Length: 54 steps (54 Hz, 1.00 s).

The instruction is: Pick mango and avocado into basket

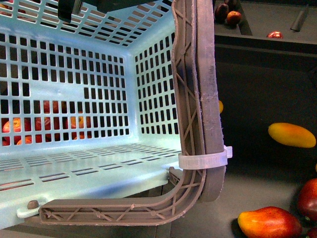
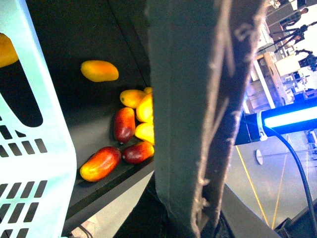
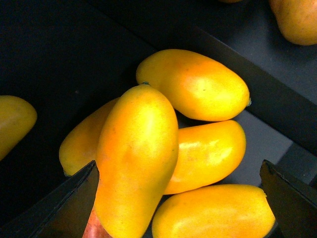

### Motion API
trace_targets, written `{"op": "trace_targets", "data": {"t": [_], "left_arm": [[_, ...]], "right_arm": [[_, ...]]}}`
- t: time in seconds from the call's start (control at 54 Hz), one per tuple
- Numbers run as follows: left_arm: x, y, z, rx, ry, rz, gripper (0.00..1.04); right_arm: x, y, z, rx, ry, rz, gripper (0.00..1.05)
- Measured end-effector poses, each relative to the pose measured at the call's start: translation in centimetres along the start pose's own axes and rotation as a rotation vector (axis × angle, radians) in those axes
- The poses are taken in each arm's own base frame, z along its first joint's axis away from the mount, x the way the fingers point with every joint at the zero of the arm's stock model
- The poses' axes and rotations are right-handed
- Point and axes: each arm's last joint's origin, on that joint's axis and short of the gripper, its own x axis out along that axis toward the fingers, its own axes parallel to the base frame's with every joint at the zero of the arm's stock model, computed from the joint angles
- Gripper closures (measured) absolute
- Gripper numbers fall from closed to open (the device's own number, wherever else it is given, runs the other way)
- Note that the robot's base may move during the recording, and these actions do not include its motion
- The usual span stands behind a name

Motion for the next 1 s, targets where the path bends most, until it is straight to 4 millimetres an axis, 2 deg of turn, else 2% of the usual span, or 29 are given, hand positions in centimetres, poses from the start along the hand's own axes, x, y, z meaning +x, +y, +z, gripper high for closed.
{"op": "trace_targets", "data": {"t": [0.278, 1.001], "left_arm": [[0.0, 0.0, 0.0, 0.000, 0.000, 0.000, 0.94], [0.0, 0.0, 0.0, 0.000, 0.000, 0.000, 0.94]], "right_arm": [[1.9, 1.3, -0.6, 0.025, 0.012, -0.037, 0.08], [6.1, 2.7, -2.0, 0.021, 0.049, -0.022, 0.08]]}}
